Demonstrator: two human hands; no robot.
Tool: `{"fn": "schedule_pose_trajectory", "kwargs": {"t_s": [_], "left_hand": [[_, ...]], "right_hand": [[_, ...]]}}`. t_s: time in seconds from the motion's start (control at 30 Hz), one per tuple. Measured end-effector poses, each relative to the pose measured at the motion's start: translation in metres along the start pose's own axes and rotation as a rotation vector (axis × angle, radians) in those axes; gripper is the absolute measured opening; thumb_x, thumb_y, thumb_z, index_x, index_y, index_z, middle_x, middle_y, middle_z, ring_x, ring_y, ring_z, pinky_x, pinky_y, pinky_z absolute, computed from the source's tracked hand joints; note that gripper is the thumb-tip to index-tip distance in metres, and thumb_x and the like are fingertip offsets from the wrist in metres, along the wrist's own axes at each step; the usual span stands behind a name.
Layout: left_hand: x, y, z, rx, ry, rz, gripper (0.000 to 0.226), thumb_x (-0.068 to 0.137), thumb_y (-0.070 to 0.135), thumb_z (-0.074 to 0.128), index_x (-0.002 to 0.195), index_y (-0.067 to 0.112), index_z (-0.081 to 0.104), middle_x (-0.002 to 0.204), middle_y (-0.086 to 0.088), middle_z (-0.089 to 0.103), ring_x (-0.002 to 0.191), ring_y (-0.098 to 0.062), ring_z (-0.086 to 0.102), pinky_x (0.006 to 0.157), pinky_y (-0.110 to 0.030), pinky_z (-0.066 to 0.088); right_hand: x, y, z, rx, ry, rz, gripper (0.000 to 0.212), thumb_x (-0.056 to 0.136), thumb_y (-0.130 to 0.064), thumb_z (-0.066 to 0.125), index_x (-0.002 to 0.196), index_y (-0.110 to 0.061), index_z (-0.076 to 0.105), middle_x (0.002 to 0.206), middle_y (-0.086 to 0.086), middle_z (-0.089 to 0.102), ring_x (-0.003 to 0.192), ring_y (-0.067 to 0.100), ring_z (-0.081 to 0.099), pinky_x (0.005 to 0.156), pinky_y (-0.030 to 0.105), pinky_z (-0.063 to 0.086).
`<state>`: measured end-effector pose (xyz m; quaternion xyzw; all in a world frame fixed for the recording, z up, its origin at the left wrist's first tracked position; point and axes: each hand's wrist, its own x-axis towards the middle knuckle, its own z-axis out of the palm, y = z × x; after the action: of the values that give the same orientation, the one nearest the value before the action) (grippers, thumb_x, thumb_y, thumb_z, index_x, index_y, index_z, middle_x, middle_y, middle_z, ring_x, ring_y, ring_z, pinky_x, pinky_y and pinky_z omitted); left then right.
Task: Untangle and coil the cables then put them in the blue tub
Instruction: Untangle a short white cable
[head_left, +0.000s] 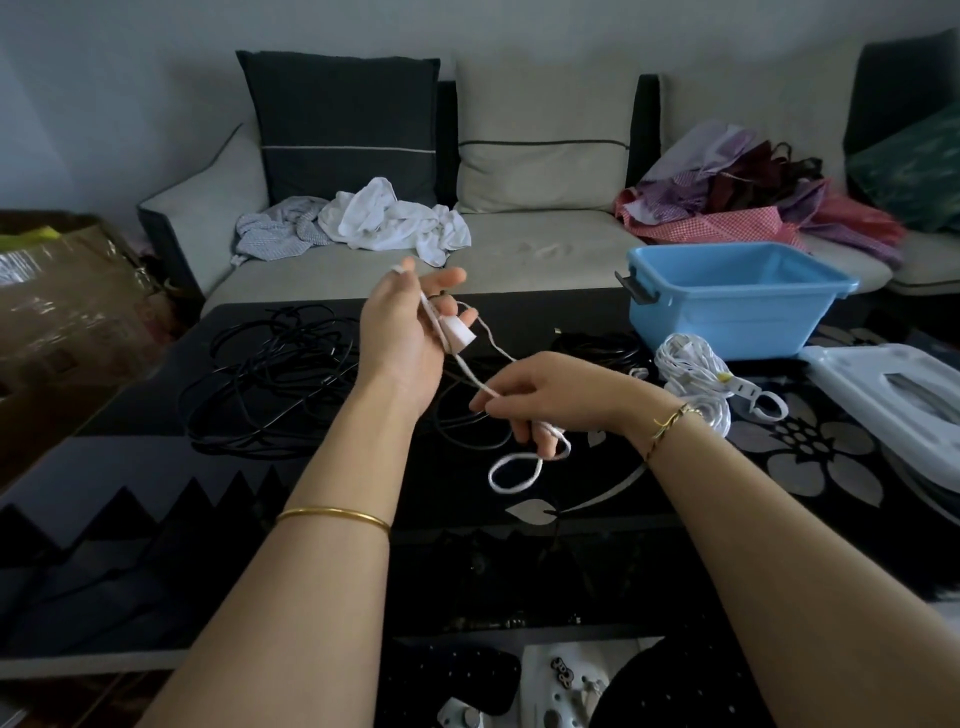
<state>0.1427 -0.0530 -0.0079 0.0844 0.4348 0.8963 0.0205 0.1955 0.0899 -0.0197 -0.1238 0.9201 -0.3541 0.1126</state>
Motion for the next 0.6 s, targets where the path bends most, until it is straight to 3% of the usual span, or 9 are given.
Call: {"fn": "schedule_pose_trajectory", "kwargs": {"t_s": [0.07, 0.13, 0.27, 0.4, 0.5, 0.6], "left_hand": [[0.004, -0.004, -0.007, 0.162, 0.058, 0.078, 0.038, 0.105, 0.016, 0.030, 0.142, 0.014, 0.035, 0.074, 0.001, 0.070, 0.052, -0.007, 0.053, 0.084, -0.043, 0.049], [0.006, -0.008, -0.014, 0.367, 0.075, 0.159, 0.041, 0.104, 0.014, 0.029, 0.144, 0.016, 0.034, 0.078, 0.001, 0.070, 0.055, -0.008, 0.055, 0.078, -0.039, 0.048], [-0.003, -0.012, -0.017, 0.764, -0.043, 0.194, 0.047, 0.101, 0.012, 0.031, 0.148, 0.018, 0.031, 0.079, -0.004, 0.068, 0.056, -0.008, 0.059, 0.063, -0.026, 0.047], [-0.010, -0.014, -0.014, 0.947, -0.261, 0.048, 0.037, 0.102, 0.017, 0.035, 0.137, 0.012, 0.044, 0.069, -0.005, 0.067, 0.050, -0.011, 0.055, 0.055, -0.023, 0.047], [-0.014, -0.011, -0.005, 0.916, -0.343, -0.049, 0.027, 0.103, 0.022, 0.036, 0.107, 0.008, 0.058, 0.054, -0.004, 0.058, 0.037, -0.010, 0.041, 0.040, -0.019, 0.038], [-0.016, -0.006, -0.002, 0.698, -0.383, -0.181, 0.032, 0.103, 0.018, 0.033, 0.107, 0.004, 0.061, 0.045, -0.005, 0.049, 0.033, -0.008, 0.028, 0.037, -0.020, 0.032]], "right_hand": [[-0.004, -0.008, -0.001, -0.072, -0.051, -0.004, 0.023, 0.094, -0.026, 0.055, 0.106, -0.010, 0.067, 0.069, 0.006, 0.066, 0.056, 0.023, 0.064, 0.066, 0.029, 0.052], [-0.005, -0.016, -0.003, -0.134, -0.007, -0.044, 0.021, 0.091, -0.026, 0.058, 0.094, -0.007, 0.068, 0.065, 0.007, 0.066, 0.052, 0.021, 0.063, 0.061, 0.025, 0.050], [-0.001, -0.020, -0.009, -0.141, 0.371, -0.175, 0.012, 0.084, -0.023, 0.068, 0.079, -0.013, 0.070, 0.059, -0.007, 0.059, 0.051, 0.001, 0.053, 0.051, 0.018, 0.043], [0.003, -0.012, -0.017, -0.095, 0.629, -0.222, 0.008, 0.083, -0.017, 0.068, 0.085, -0.013, 0.074, 0.076, -0.004, 0.068, 0.072, 0.005, 0.060, 0.067, 0.022, 0.047], [0.006, -0.005, -0.018, -0.104, 0.746, -0.252, 0.008, 0.084, -0.016, 0.068, 0.088, -0.011, 0.072, 0.079, -0.003, 0.067, 0.076, 0.011, 0.059, 0.067, 0.017, 0.043], [0.006, 0.000, -0.023, -0.064, 0.830, -0.253, 0.010, 0.084, -0.015, 0.067, 0.088, -0.008, 0.072, 0.079, 0.000, 0.066, 0.078, 0.014, 0.059, 0.071, 0.021, 0.044]]}}
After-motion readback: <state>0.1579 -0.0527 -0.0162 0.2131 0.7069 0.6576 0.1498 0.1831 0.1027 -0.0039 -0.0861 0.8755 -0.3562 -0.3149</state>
